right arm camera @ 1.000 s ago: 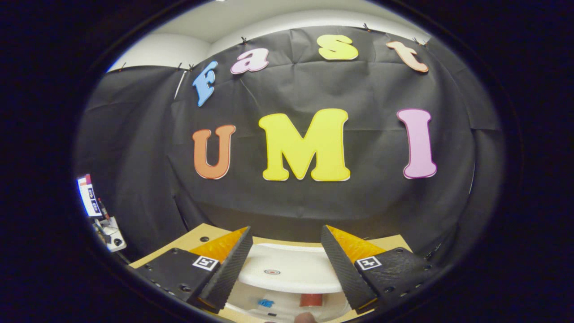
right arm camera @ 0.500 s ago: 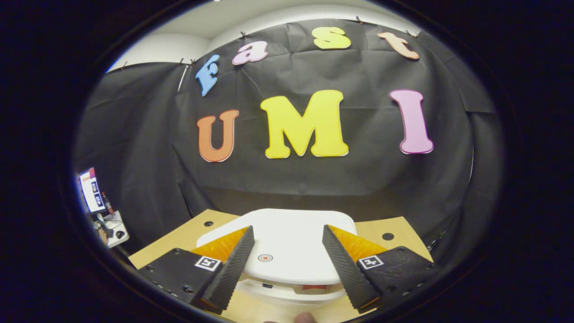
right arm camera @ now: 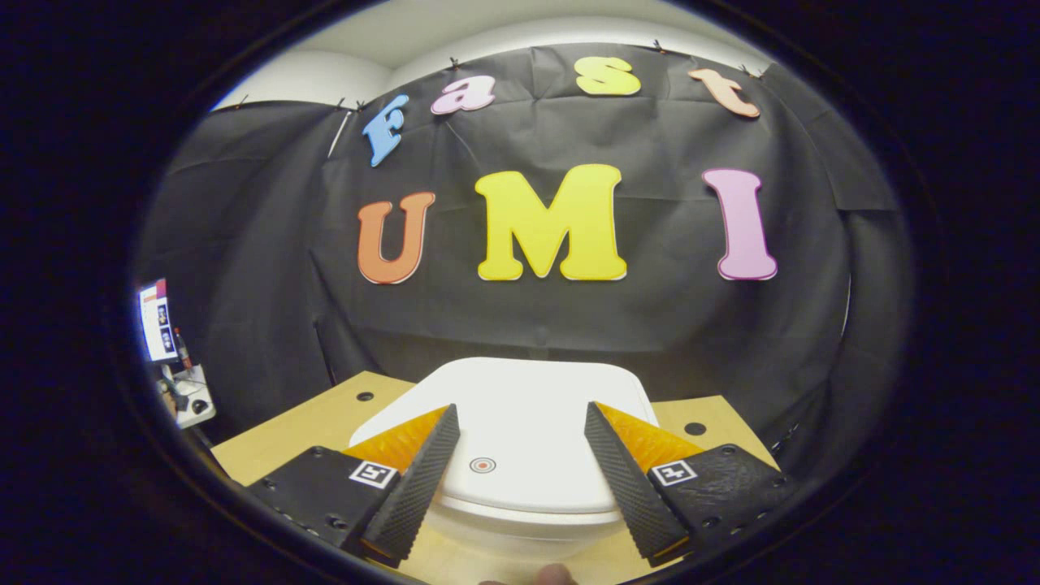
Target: Press the lid of the desktop garbage bin to open it, pick up the crumpled paper on the desktop and throw it into the bin, then pick up the pop can on the desktop and drop it into the bin, and finally close the garbage bin lid.
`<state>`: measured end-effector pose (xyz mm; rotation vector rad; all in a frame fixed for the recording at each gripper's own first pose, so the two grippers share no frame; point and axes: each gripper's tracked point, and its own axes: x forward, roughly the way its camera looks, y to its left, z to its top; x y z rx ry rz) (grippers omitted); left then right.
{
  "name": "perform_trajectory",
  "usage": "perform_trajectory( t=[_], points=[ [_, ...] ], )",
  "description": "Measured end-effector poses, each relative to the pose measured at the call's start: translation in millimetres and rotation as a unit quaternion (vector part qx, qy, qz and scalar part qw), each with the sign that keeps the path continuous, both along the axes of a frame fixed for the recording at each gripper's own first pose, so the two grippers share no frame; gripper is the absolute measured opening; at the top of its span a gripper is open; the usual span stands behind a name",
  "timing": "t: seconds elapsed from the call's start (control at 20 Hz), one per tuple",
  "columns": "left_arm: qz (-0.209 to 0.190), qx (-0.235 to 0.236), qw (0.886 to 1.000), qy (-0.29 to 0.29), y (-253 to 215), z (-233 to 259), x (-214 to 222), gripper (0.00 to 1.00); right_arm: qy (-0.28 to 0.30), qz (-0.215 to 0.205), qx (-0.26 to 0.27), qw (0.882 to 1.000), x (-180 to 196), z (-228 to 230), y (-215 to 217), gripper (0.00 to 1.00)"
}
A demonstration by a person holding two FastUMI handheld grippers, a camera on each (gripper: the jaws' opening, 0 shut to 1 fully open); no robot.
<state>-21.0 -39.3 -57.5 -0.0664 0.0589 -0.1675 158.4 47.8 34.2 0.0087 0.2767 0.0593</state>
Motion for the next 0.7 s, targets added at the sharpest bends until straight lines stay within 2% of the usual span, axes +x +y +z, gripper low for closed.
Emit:
perform_trajectory(
  t=[0.05,0.25,0.35,0.45,0.7],
  points=[
    [0.000,0.002,1.000,0.001,-0.4,-1.0,0.2,1.00,-0.005,-0.003,0.006,1.000,0.2,-1.1,0.1,0.95],
    [0.000,0.004,1.000,0.001,-2.5,-3.1,1.1,1.00,-0.022,-0.006,0.011,1.000,-2.0,-6.6,0.6,0.98],
    [0.000,0.000,1.000,0.003,-2.8,-6.0,2.3,1.00,-0.043,-0.003,-0.010,0.999,-1.2,-8.5,0.4,0.99],
    [0.000,-0.006,1.000,0.008,-4.9,-9.3,4.0,1.00,-0.064,-0.005,-0.003,0.998,-6.2,-15.3,0.6,0.96],
    [-0.016,-0.017,1.000,0.018,-18.3,-15.9,3.7,1.00,-0.057,-0.002,-0.011,0.998,-6.5,-16.8,0.0,0.99]
  ],
)
